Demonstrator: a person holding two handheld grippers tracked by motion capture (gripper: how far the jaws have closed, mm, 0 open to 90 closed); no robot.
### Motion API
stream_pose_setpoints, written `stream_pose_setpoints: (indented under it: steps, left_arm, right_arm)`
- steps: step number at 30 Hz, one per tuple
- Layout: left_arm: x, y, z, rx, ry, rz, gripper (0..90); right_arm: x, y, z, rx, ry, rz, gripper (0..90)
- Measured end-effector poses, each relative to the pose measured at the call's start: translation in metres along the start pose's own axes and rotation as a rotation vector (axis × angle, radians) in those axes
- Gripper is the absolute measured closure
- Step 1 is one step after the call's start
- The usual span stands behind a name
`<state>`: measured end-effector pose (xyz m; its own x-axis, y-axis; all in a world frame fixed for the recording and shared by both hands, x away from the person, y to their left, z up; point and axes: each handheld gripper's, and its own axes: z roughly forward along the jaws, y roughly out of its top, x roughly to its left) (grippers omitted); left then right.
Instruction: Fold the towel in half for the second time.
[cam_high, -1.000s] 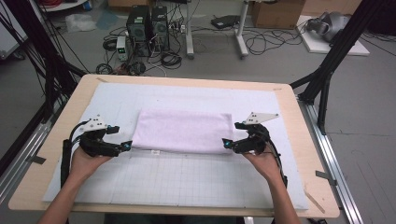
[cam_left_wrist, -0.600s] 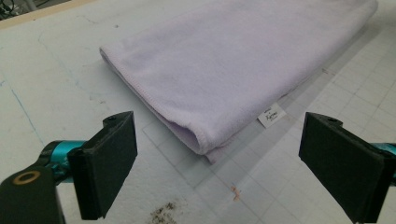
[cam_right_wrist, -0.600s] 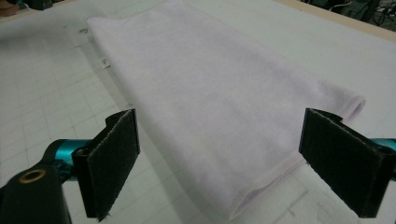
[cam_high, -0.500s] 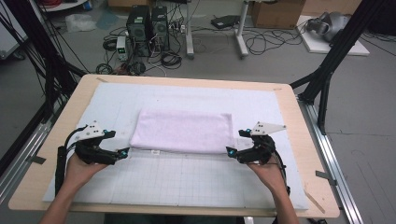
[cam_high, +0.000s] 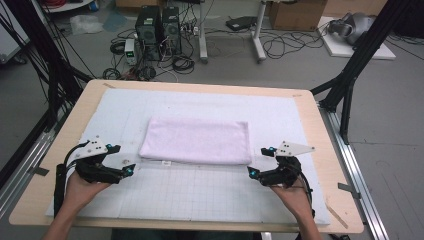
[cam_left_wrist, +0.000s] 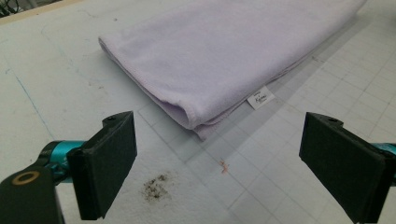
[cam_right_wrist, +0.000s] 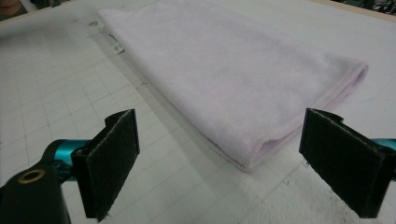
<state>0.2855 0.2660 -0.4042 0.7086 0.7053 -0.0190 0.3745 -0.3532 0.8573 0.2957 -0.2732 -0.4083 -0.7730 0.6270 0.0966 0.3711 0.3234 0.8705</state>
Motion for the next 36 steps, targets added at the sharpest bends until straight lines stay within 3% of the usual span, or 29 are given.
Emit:
stream_pose_setpoints:
  steps: [25,36]
  left_arm:
    - [-0.011,-0.024,-0.021,0.008,0.015,-0.003,11.6]
    - [-0.011,-0.028,-0.023,0.009,0.014,-0.012,11.7]
  right_arm:
    - [0.019,-0.032,-0.035,-0.026,-0.038,0.046,11.2]
    - [0.026,-0.037,-0.035,-0.026,-0.022,0.042,11.2]
